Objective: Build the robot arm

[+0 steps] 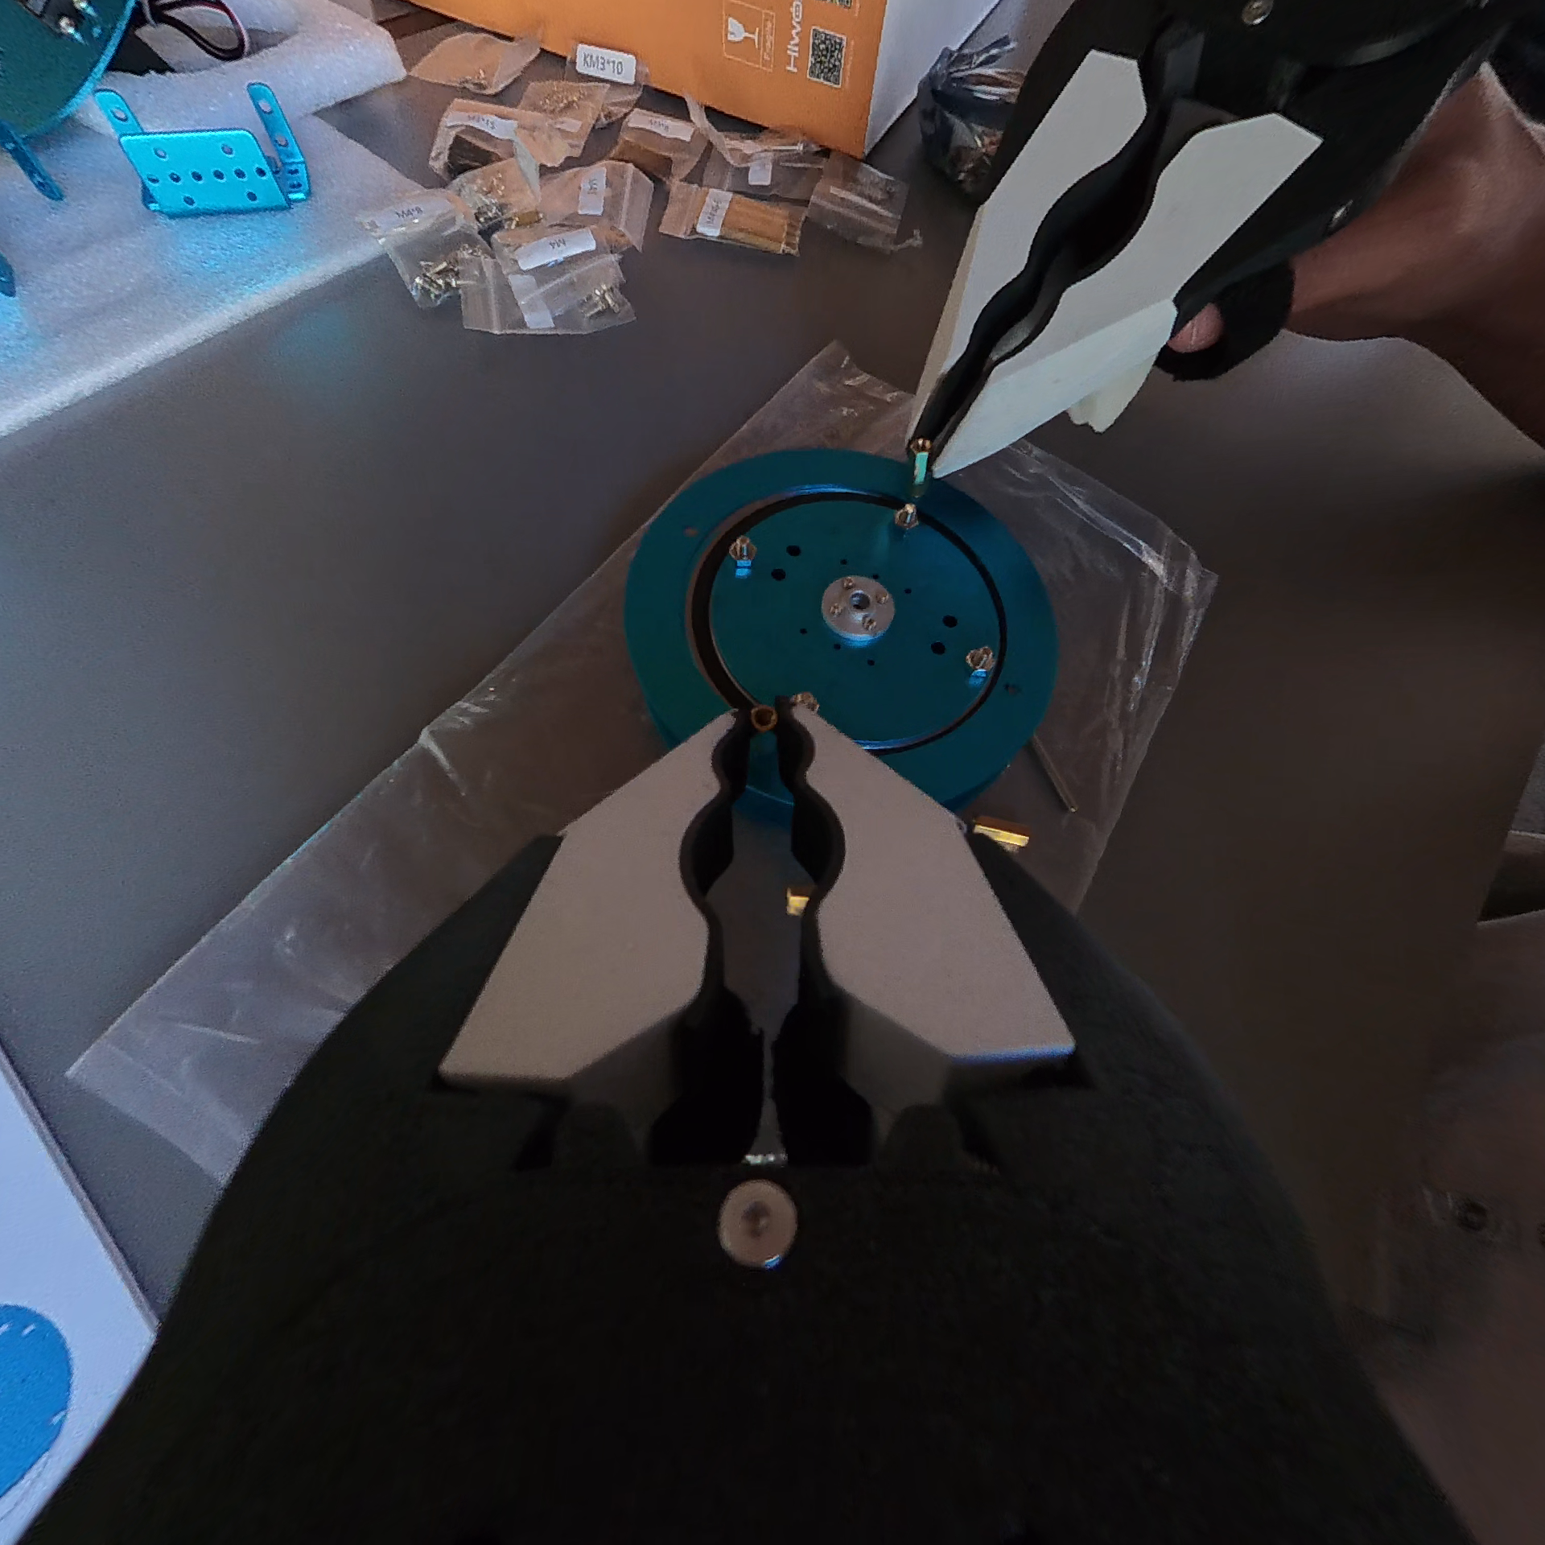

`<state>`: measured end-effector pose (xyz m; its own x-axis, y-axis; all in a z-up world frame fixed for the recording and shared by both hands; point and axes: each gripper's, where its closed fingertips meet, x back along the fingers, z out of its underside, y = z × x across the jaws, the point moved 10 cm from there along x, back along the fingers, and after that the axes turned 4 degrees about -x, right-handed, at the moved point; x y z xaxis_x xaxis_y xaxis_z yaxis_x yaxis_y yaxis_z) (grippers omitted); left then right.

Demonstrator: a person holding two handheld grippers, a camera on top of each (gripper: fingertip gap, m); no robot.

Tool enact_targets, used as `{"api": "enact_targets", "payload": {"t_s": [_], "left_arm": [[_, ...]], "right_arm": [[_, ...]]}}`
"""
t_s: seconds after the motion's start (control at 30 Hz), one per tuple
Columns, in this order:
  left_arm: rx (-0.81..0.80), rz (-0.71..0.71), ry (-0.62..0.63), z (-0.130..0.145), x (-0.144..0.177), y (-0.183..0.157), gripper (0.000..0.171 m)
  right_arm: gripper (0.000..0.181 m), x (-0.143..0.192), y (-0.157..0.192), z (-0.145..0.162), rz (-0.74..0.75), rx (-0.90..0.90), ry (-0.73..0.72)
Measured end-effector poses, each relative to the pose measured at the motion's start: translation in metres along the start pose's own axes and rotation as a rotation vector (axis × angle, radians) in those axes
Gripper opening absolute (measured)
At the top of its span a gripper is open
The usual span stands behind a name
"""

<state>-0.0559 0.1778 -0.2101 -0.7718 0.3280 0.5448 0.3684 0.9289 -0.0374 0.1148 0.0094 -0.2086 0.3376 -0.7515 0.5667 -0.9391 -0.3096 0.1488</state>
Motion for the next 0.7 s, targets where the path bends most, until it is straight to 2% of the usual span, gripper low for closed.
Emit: {"api": "enact_targets", "payload": {"t_s": [0.07, 0.2, 0.3, 0.4, 0.5, 0.57, 0.63, 0.7], "left_arm": [[0.012, 0.013, 0.002, 0.0, 0.001, -0.002, 0.006], [0.032, -0.012, -0.03, 0.0, 0.021, -0.005, 0.031], [0.028, -0.087, -0.071, 0.009, 0.05, -0.005, 0.031], [0.007, -0.211, -0.066, 0.021, 0.07, -0.006, 0.031], [0.068, -0.308, -0.061, 0.03, 0.081, -0.012, 0.031], [0.09, -0.332, -0.042, 0.031, 0.081, -0.014, 0.031], [0.056, -0.417, -0.019, 0.03, 0.079, -0.012, 0.031], [0.002, -0.535, 0.042, 0.023, 0.073, -0.006, 0.031]], "right_arm": [[0.005, 0.002, -0.001, 0.001, 0.007, -0.009, -0.012], [0.022, 0.021, 0.003, -0.004, 0.052, -0.059, -0.112], [0.026, 0.047, 0.021, -0.009, 0.127, -0.115, -0.242], [0.033, 0.062, 0.046, 0.0, 0.208, -0.187, -0.379], [0.038, 0.057, 0.074, 0.019, 0.258, -0.321, -0.502], [0.037, 0.048, 0.093, 0.028, 0.235, -0.397, -0.555], [0.027, 0.036, 0.113, 0.025, 0.194, -0.407, -0.603], [0.014, 0.018, 0.138, 0.01, 0.14, -0.327, -0.61]]}}
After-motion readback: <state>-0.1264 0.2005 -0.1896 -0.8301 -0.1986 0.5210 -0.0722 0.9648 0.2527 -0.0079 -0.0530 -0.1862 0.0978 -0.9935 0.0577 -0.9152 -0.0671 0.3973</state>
